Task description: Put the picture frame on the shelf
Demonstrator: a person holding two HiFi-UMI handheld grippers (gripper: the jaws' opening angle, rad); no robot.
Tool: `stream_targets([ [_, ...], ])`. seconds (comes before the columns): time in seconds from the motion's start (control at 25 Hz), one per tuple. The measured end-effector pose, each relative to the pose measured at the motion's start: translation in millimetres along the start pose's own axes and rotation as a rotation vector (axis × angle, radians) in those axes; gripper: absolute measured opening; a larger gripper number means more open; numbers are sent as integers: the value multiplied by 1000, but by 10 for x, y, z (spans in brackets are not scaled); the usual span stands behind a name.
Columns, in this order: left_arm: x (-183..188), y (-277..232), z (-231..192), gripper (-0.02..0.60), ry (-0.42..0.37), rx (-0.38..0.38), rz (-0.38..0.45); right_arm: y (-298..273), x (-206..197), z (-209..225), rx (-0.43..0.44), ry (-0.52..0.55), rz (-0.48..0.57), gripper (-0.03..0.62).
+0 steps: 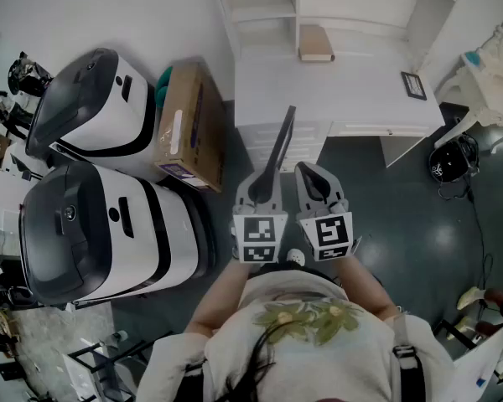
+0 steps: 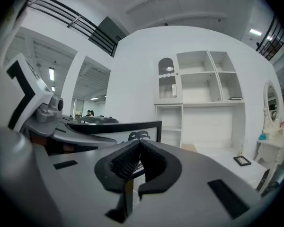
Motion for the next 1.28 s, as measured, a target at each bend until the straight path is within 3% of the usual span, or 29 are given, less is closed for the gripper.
stream_targets([
  [0.28,-11,-69,173,34,8,16,0,89,-82,181,3,-30,12,31],
  [0.6,-71,-274,89,34,32,23,-15,-75,-202,272,9,-33,-9,32],
  [1.28,-18,-1369,-1020,34,60,-34,-54,-1581,-311,397,-37,-23,-83,32],
])
Point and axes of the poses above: the fingertips, and each gripper's own axes: y backward along the fingers, z to its right, x out of its top, the point moved 5 cm from there along y, backward along the fingers, and after that the axes turned 6 degrees about -x, right-handed, at the moved point
